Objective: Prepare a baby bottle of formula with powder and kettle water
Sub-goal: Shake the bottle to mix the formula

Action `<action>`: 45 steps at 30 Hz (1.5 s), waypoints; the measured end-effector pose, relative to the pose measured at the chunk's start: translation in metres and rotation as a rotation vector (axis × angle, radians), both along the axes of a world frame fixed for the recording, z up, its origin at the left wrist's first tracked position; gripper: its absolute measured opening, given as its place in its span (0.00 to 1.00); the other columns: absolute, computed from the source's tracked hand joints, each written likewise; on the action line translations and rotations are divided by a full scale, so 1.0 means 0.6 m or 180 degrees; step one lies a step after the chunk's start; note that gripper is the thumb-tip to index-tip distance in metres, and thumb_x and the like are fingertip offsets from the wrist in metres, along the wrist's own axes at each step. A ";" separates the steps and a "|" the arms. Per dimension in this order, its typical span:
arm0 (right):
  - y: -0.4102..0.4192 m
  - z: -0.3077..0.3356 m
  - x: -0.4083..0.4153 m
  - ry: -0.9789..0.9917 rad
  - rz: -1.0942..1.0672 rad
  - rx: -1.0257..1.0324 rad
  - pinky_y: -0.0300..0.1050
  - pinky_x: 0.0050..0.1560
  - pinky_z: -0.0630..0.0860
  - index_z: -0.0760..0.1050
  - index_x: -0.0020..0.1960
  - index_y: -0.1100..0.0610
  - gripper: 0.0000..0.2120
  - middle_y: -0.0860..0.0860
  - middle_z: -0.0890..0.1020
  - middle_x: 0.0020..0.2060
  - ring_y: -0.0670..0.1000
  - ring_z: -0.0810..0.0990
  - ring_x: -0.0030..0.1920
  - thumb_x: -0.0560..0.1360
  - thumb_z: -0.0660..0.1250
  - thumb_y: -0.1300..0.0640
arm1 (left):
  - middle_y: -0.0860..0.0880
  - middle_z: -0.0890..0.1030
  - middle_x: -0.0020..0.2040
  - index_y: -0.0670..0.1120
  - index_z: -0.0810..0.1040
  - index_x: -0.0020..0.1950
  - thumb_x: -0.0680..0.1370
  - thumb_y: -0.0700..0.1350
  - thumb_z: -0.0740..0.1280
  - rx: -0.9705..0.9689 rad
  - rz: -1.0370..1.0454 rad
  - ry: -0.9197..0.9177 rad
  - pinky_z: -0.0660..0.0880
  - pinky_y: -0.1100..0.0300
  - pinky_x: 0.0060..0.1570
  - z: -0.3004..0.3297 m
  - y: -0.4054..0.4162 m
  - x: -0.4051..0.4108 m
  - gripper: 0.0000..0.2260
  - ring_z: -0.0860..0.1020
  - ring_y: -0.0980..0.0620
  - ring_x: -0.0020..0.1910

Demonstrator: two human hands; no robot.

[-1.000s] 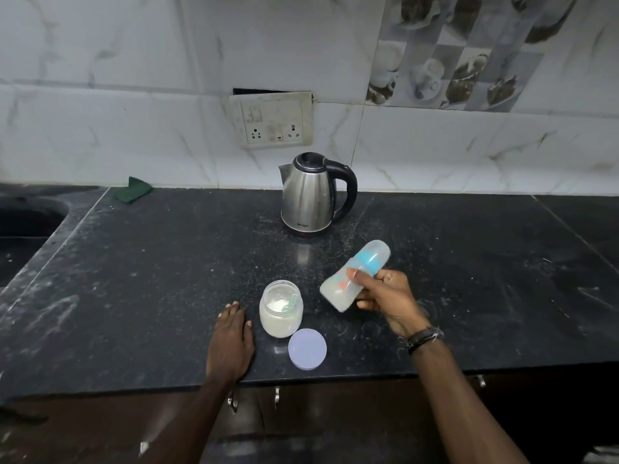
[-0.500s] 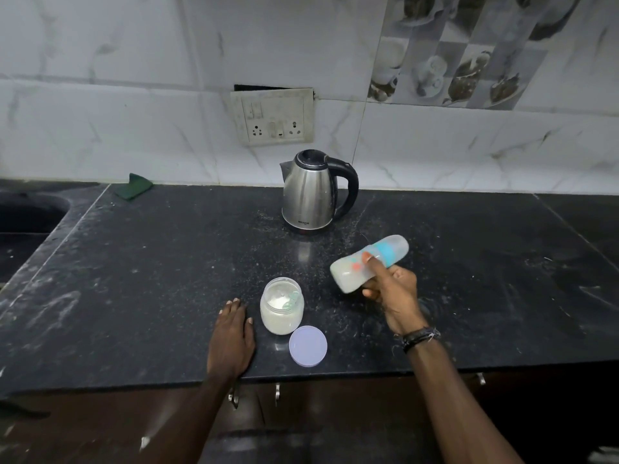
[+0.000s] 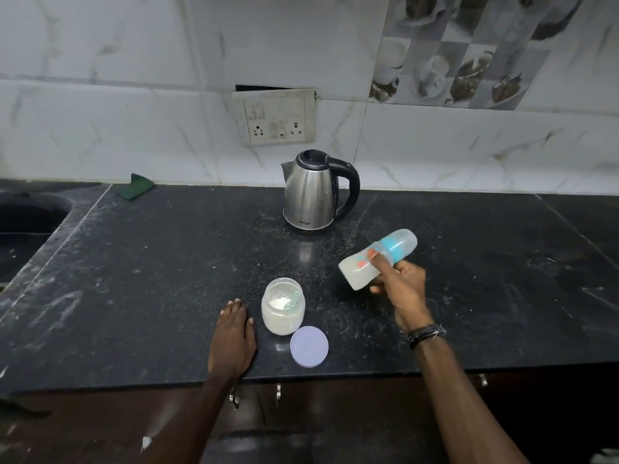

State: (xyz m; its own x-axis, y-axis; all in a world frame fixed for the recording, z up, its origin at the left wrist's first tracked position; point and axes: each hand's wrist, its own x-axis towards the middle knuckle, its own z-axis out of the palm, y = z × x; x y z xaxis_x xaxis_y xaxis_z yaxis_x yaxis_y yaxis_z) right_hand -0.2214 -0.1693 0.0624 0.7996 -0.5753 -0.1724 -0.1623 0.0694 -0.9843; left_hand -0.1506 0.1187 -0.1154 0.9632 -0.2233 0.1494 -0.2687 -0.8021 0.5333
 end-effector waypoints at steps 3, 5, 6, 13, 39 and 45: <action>0.006 -0.002 -0.002 0.0207 0.0592 -0.0360 0.40 0.30 0.76 0.82 0.52 0.60 0.12 0.53 0.87 0.42 0.48 0.84 0.38 0.71 0.76 0.57 | 0.37 0.73 0.71 0.36 0.74 0.69 0.81 0.46 0.58 -0.0022 0.0018 -0.0020 0.63 0.47 0.74 0.003 0.002 0.000 0.20 0.69 0.39 0.72; 0.007 -0.008 -0.002 0.0143 0.0596 -0.0411 0.40 0.30 0.76 0.82 0.52 0.60 0.12 0.53 0.87 0.41 0.48 0.85 0.38 0.71 0.77 0.58 | 0.37 0.74 0.71 0.36 0.74 0.69 0.80 0.47 0.56 -0.0030 0.0008 -0.0017 0.63 0.46 0.74 0.005 0.000 -0.001 0.22 0.70 0.39 0.72; 0.007 -0.006 -0.002 0.0042 0.0396 -0.0305 0.40 0.30 0.77 0.82 0.51 0.59 0.11 0.53 0.87 0.41 0.49 0.85 0.38 0.70 0.77 0.57 | 0.37 0.74 0.70 0.36 0.74 0.69 0.80 0.47 0.56 -0.0017 0.0005 -0.0001 0.63 0.46 0.74 0.005 -0.001 -0.001 0.22 0.70 0.38 0.72; 0.003 -0.008 -0.004 -0.0056 0.0708 -0.0599 0.40 0.33 0.78 0.83 0.51 0.58 0.11 0.51 0.87 0.41 0.50 0.86 0.42 0.69 0.78 0.59 | 0.37 0.73 0.71 0.36 0.74 0.69 0.80 0.48 0.55 -0.0005 0.0003 0.0001 0.63 0.47 0.74 0.006 -0.001 -0.001 0.23 0.69 0.39 0.72; -0.006 -0.030 -0.004 0.0416 0.0945 -0.1088 0.39 0.39 0.80 0.83 0.50 0.56 0.18 0.49 0.87 0.42 0.44 0.86 0.42 0.63 0.82 0.54 | 0.36 0.74 0.70 0.35 0.75 0.68 0.80 0.47 0.56 -0.0057 0.0003 0.0001 0.64 0.45 0.73 0.010 0.000 -0.004 0.22 0.70 0.37 0.71; -0.003 -0.033 0.001 0.0470 0.0821 -0.1120 0.42 0.39 0.81 0.83 0.48 0.55 0.20 0.48 0.87 0.41 0.44 0.86 0.41 0.60 0.82 0.49 | 0.36 0.74 0.70 0.36 0.75 0.68 0.80 0.47 0.56 -0.0019 0.0028 0.0020 0.63 0.47 0.73 0.010 0.001 -0.005 0.22 0.70 0.38 0.72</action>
State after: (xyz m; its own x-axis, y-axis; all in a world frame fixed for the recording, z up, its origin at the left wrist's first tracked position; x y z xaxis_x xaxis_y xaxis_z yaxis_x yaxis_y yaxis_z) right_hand -0.2208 -0.1713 0.0428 0.9058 -0.4047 -0.1252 -0.2708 -0.3259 -0.9058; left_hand -0.1535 0.1193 -0.1093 0.9661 -0.2139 0.1446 -0.2582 -0.8011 0.5399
